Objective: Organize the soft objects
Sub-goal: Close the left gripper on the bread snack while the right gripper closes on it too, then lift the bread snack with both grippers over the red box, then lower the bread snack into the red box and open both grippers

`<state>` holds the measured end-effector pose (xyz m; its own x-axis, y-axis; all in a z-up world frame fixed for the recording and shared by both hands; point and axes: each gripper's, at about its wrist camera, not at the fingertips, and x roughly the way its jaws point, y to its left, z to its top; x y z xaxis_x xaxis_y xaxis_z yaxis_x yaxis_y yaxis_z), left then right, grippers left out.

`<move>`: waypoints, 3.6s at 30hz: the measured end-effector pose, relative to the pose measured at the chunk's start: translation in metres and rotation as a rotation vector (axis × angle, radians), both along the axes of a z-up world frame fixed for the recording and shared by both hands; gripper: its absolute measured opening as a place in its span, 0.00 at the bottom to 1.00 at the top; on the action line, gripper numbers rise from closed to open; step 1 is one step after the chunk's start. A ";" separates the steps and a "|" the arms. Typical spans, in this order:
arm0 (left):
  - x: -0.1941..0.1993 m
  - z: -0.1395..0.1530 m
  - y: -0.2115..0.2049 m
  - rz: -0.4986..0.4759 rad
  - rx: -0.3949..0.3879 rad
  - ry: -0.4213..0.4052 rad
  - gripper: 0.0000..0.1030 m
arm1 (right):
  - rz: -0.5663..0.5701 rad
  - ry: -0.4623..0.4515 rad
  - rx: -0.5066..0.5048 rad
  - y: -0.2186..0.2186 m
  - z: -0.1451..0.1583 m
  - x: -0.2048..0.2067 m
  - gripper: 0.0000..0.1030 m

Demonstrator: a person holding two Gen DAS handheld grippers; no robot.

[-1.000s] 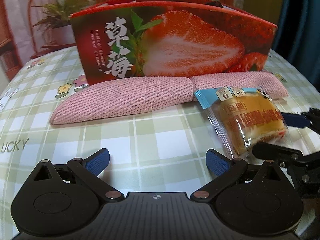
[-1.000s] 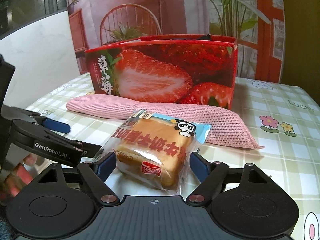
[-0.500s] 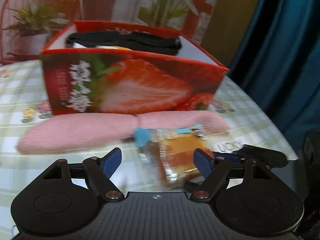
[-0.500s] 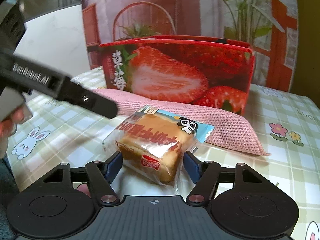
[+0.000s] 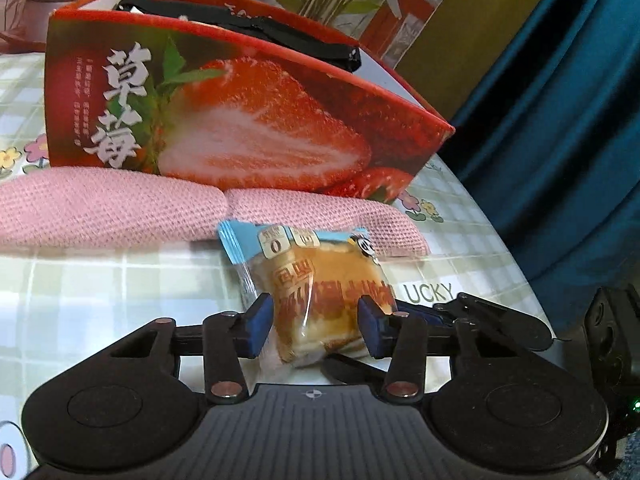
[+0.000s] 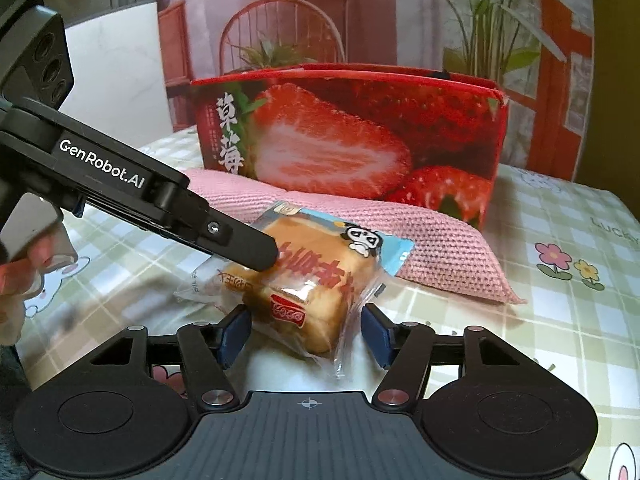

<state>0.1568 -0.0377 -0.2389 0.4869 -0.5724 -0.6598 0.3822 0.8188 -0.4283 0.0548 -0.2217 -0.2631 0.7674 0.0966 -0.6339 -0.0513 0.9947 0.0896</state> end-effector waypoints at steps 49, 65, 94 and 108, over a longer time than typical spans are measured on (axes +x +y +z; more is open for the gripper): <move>0.006 0.123 0.014 0.008 -0.143 -0.300 0.50 | 0.069 -0.287 -0.190 0.006 0.142 0.013 0.45; 0.134 0.093 -0.029 0.006 -0.135 -0.121 0.52 | -0.018 -0.166 -0.190 -0.049 0.118 0.113 0.42; 0.126 0.108 -0.005 0.126 0.175 -0.284 0.52 | -0.183 0.261 0.114 -0.088 0.085 0.199 0.05; 0.093 0.117 0.028 0.152 0.205 -0.308 0.61 | -0.180 -0.034 0.021 -0.068 0.101 0.138 0.37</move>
<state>0.2500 -0.0096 -0.1221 0.7487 -0.3502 -0.5628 0.3349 0.9326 -0.1348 0.1926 -0.2895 -0.1618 0.7943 -0.0319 -0.6067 0.1246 0.9860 0.1112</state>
